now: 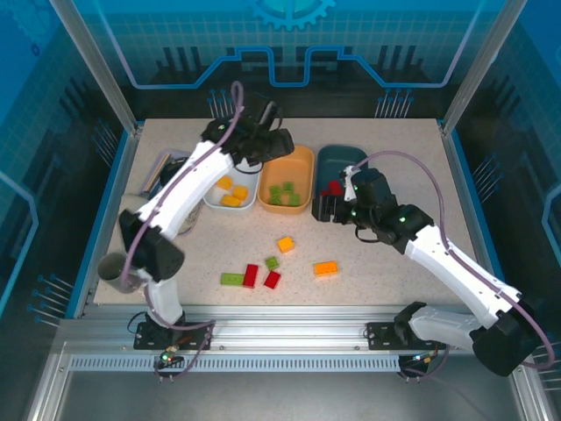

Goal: Sort the legos into containers by color

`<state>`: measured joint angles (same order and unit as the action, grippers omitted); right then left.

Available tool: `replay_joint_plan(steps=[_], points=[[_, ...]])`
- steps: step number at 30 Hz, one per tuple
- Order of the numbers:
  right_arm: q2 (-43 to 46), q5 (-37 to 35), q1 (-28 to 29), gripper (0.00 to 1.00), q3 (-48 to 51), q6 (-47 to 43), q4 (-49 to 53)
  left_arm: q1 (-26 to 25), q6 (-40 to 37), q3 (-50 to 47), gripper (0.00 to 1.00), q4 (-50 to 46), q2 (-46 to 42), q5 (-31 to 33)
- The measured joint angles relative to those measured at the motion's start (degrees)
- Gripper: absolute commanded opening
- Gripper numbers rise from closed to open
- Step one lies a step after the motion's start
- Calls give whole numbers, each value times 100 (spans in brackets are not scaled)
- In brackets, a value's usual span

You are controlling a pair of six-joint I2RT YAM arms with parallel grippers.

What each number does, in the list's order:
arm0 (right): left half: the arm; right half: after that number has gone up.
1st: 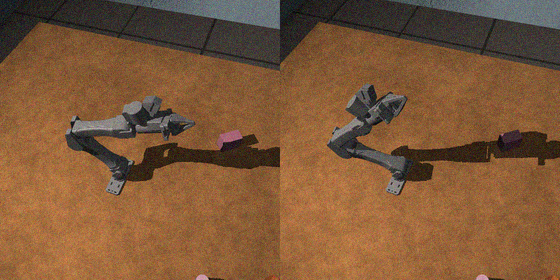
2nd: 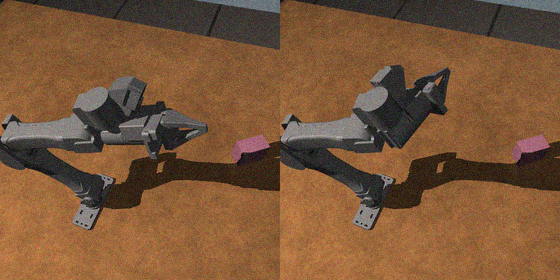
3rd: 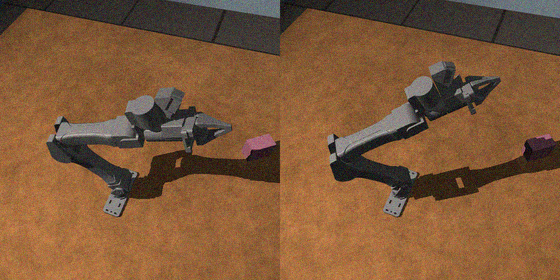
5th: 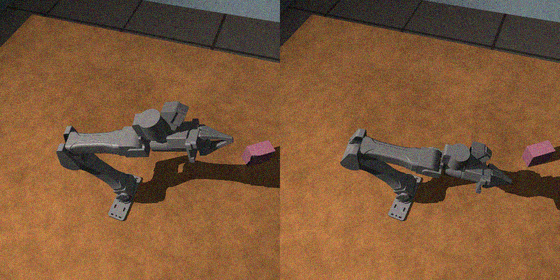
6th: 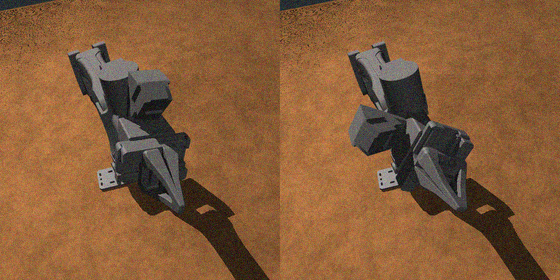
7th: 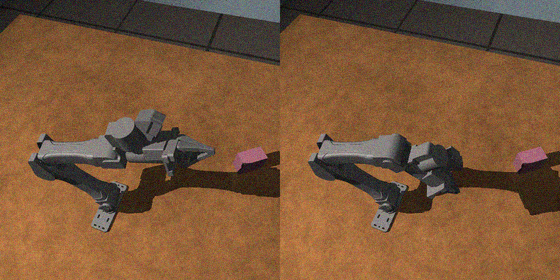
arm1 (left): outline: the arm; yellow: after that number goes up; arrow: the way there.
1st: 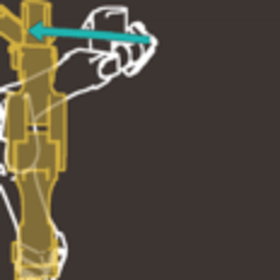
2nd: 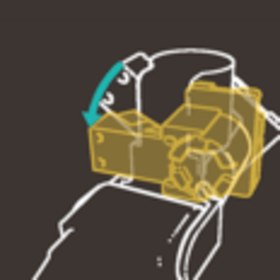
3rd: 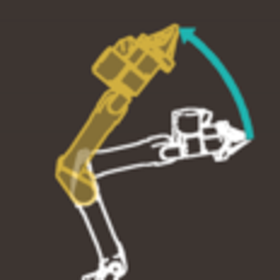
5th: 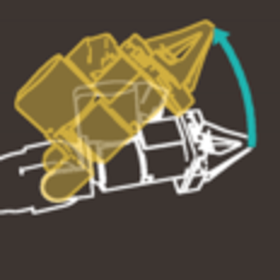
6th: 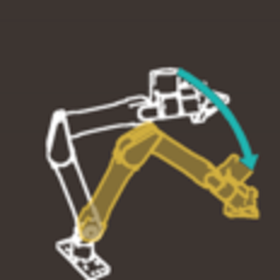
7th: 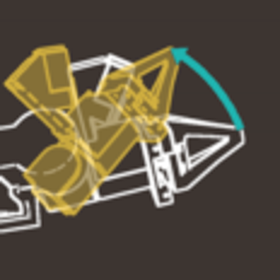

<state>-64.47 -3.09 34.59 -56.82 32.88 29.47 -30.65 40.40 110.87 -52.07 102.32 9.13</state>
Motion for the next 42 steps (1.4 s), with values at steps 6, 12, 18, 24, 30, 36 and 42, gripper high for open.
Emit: replay_joint_plan(steps=[6,12,18,24,30,36,42], points=[[-103,-389,704,89,-17,142,1165,0,92,-2791,76,632,-2177,-470],[-890,-330,973,94,269,485,1803,-125,367,-5189,77,1001,-3860,-1021],[-1351,-293,1209,92,400,592,1729,-201,654,-6310,77,1025,-5060,-1263],[-2004,-317,1622,85,136,533,1309,-216,868,-6699,77,885,-5652,-1209],[-2675,-339,2221,83,-507,286,1069,-216,1075,-6940,77,562,-6210,-1025],[-3373,-46,2664,88,-1099,286,994,-216,1220,-6990,77,374,-6360,-979],[-3891,238,2649,84,-1668,942,1187,-216,1224,-6990,77,280,-6402,-981]])
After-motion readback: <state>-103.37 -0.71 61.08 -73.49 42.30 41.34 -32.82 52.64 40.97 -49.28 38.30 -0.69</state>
